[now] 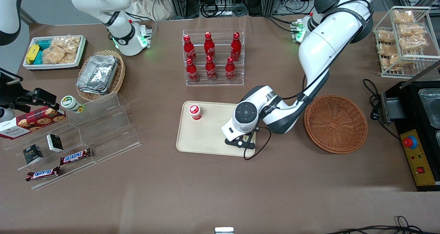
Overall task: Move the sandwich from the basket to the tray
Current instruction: 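Carry the sandwich over the cream tray and lower it, then open the left gripper to release the sandwich on the tray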
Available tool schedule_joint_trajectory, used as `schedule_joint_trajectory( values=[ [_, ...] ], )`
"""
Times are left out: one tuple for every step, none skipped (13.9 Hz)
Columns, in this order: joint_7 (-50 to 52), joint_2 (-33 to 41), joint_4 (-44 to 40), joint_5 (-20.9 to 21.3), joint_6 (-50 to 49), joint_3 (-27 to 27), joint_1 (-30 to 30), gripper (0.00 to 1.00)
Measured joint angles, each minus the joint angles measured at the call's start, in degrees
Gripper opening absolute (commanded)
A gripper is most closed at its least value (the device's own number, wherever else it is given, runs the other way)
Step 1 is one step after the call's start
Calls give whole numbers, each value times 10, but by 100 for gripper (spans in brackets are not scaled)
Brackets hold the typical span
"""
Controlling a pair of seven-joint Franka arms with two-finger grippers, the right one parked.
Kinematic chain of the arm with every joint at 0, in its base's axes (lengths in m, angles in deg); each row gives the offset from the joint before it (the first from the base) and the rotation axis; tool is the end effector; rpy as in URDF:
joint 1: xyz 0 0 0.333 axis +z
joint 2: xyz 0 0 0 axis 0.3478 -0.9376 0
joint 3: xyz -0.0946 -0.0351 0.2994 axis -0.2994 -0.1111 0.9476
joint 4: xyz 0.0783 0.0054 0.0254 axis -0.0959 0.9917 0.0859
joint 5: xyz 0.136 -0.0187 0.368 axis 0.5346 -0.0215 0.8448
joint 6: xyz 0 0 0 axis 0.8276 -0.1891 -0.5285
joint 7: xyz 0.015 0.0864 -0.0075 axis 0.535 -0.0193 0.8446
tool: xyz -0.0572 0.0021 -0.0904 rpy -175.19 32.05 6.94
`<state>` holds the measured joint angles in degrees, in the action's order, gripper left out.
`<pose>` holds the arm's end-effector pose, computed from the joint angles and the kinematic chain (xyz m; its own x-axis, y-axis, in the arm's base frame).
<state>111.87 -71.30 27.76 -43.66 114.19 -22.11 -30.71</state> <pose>0.5750 -0.4380 0.2319 0.9693 -0.2125 -0.1238 -0.2127 -0.9770 0.0118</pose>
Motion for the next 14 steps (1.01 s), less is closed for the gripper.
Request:
schedule_joint_trajectory(
  values=[
    [0,0,0,0,2,0,0,100],
    [0,0,-1,0,6,0,0,100],
    [0,0,-2,0,8,0,0,100],
    [0,0,-4,0,9,-1,0,100],
    [0,0,-8,0,9,-1,0,100],
    [2,2,-13,0,9,-1,0,100],
    [7,6,-19,0,6,-1,1,100],
    [9,15,-25,0,-3,-1,2,100],
    [13,27,-32,0,-19,-1,2,100],
    [22,43,-41,0,-41,-1,3,100],
    [30,61,-51,0,-67,-1,5,100],
    [33,80,-62,0,-96,-1,10,100],
    [34,99,-73,0,-122,-2,17,100],
    [33,119,-83,0,-148,-2,25,100]
  ],
)
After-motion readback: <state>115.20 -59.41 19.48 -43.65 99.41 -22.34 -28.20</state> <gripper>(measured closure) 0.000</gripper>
